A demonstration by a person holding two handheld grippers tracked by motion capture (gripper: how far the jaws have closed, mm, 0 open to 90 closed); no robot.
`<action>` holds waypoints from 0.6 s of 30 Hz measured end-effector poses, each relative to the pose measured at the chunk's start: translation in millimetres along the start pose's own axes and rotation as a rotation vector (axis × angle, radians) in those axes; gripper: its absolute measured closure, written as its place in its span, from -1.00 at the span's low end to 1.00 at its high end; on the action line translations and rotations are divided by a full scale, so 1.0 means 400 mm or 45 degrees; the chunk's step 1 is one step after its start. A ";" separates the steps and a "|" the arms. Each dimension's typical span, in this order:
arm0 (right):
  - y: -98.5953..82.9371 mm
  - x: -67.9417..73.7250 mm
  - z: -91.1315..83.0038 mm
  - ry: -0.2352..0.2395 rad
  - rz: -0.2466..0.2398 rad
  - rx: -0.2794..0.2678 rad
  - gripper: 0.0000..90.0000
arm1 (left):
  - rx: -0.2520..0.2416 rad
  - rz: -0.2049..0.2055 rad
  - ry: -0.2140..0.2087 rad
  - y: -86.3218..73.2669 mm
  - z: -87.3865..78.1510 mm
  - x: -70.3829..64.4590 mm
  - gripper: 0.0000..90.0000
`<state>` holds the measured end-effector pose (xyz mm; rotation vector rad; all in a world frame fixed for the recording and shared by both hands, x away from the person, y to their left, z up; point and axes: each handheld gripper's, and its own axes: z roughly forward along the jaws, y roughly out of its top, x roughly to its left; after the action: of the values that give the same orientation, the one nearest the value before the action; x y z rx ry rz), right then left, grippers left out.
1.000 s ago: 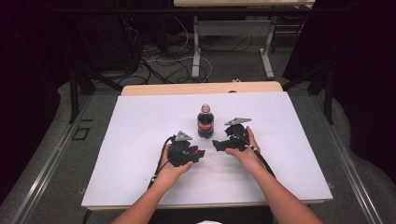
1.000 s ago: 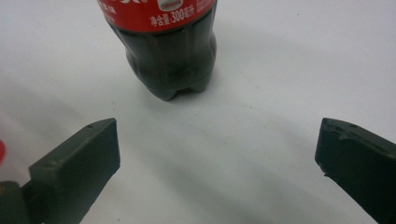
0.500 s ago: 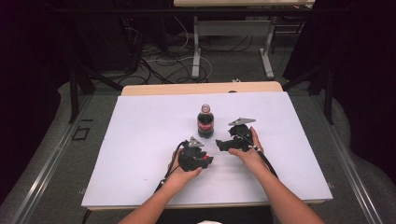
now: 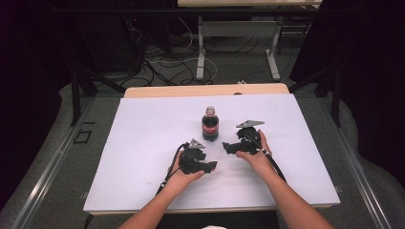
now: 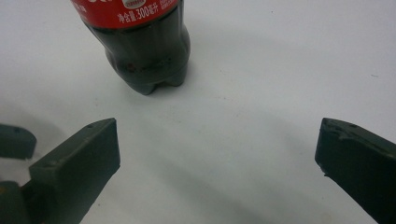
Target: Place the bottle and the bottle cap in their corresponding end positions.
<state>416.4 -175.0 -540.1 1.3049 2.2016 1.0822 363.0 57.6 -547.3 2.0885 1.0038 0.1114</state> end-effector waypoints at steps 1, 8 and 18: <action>-0.002 -0.001 -0.002 0.002 0.008 -0.001 -1.00 | 0.000 0.000 0.000 0.000 0.000 0.000 -0.18; -0.016 -0.010 -0.030 -0.007 0.019 0.004 -1.00 | -0.114 -0.043 0.032 0.011 -0.075 0.046 -0.34; -0.044 -0.018 -0.085 0.002 0.024 -0.001 -1.00 | -0.201 0.000 0.138 0.005 -0.182 0.109 -0.49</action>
<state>388.2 -200.5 -532.2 1.3273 2.1945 1.0914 365.5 132.2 -507.4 1.9556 1.0254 0.2977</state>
